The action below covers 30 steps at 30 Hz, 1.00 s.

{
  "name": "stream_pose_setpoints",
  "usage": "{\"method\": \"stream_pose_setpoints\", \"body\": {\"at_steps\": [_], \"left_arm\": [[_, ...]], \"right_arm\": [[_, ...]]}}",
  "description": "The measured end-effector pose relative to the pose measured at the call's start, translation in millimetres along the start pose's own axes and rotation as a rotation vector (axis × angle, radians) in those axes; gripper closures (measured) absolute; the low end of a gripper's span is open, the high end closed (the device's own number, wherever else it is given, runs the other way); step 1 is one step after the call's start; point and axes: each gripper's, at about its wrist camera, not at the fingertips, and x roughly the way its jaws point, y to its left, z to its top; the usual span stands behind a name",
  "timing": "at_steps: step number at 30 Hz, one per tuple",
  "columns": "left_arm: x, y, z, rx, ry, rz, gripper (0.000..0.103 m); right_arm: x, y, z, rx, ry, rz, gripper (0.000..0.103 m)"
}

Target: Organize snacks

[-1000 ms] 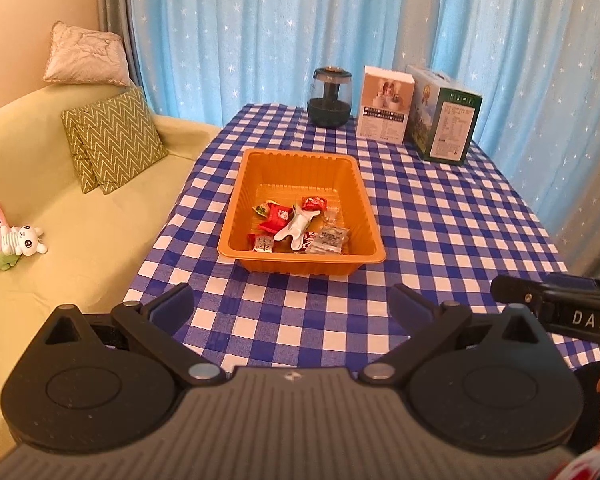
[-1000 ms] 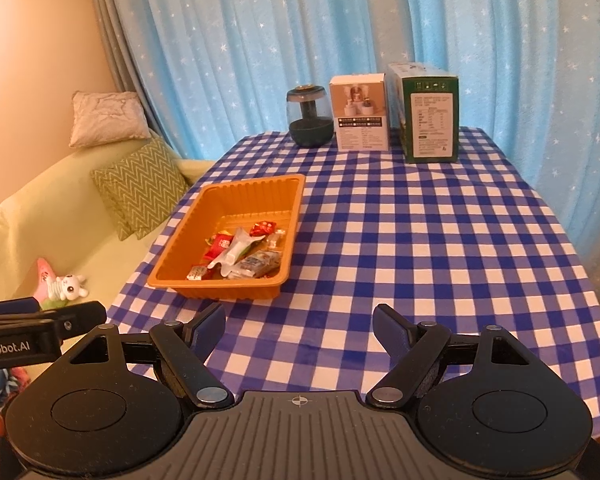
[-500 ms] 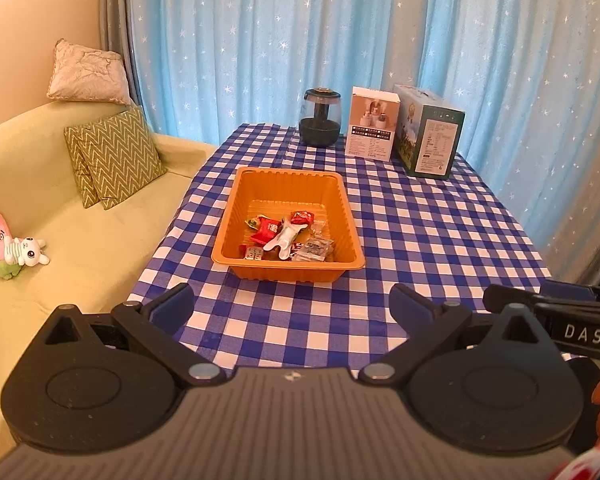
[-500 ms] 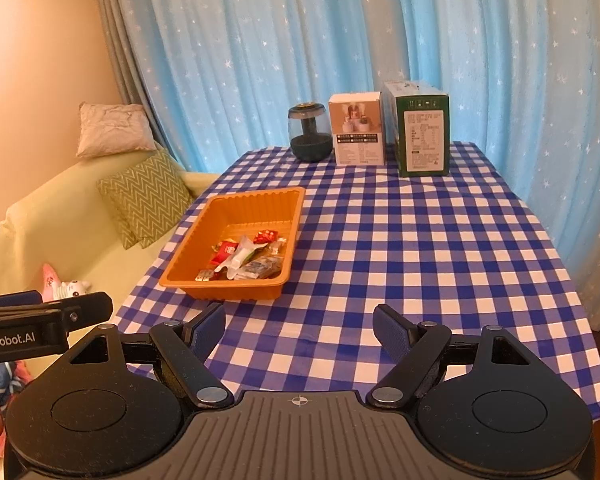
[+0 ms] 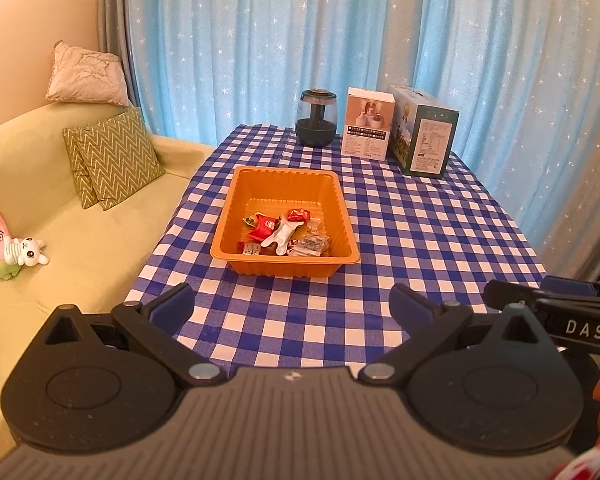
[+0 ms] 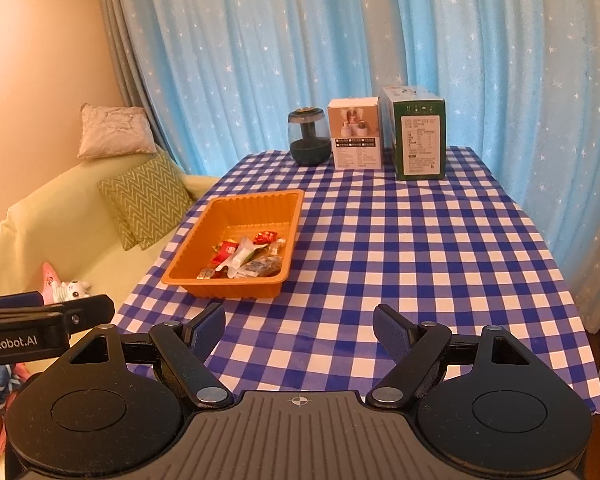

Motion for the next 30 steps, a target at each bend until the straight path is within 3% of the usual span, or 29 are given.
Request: {"method": "stream_pose_setpoints", "body": {"at_steps": [30], "left_arm": [[2.3, 3.7, -10.0, 0.003, 0.011, 0.005, 0.0]], "right_arm": [[3.5, 1.3, -4.9, 0.0, 0.002, 0.006, 0.022]]}}
